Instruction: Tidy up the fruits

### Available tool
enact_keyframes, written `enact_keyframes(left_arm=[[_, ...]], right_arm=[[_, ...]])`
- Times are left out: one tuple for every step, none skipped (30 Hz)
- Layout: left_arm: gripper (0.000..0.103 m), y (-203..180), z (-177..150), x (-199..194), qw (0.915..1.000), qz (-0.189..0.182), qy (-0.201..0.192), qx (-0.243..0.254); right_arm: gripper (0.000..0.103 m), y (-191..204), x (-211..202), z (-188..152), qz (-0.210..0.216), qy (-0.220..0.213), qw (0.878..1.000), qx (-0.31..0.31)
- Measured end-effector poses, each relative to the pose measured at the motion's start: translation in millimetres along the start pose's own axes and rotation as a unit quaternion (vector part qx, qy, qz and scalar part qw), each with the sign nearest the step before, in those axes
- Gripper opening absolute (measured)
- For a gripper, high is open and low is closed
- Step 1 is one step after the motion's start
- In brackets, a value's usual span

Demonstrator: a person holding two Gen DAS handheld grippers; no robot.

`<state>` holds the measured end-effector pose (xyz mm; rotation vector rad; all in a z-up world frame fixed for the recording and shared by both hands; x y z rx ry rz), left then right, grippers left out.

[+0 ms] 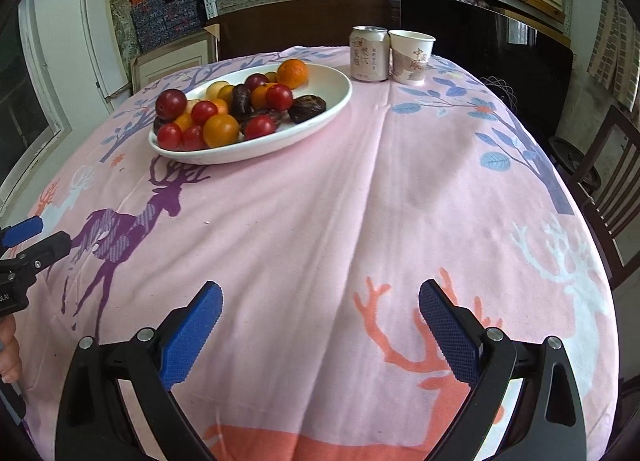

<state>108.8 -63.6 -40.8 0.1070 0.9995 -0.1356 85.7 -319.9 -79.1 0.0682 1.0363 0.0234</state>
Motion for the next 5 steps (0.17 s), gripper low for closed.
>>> enact_keyframes(left_arm=[[0.098, 3, -2, 1, 1.0, 0.004, 0.002, -0.002], [0.098, 6, -3, 3, 1.0, 0.009, 0.002, -0.004], [0.098, 8, -4, 4, 0.9999, 0.013, 0.002, -0.006], [0.098, 11, -6, 6, 0.9999, 0.014, 0.004, -0.008], [0.098, 14, -7, 8, 0.9998, 0.014, 0.008, -0.011]], right_arm=[[0.099, -6, 1, -1, -0.004, 0.003, 1.0, 0.005], [0.099, -11, 2, -2, -0.008, 0.005, 1.0, 0.01], [0.099, -15, 3, -3, -0.01, 0.007, 1.0, 0.014], [0.099, -19, 3, -4, -0.011, 0.009, 1.0, 0.017], [0.099, -22, 4, -4, -0.012, 0.01, 1.0, 0.021]])
Point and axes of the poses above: each gripper's, at about its wrist camera, not at the fingertips, and x roughly the way its jaws point, y to its left, z to its top, the point moved 5 cm from there along x, roughly the way its jaws point, and after that the axes turned 9 degrees about y, right-handed, at the moved point
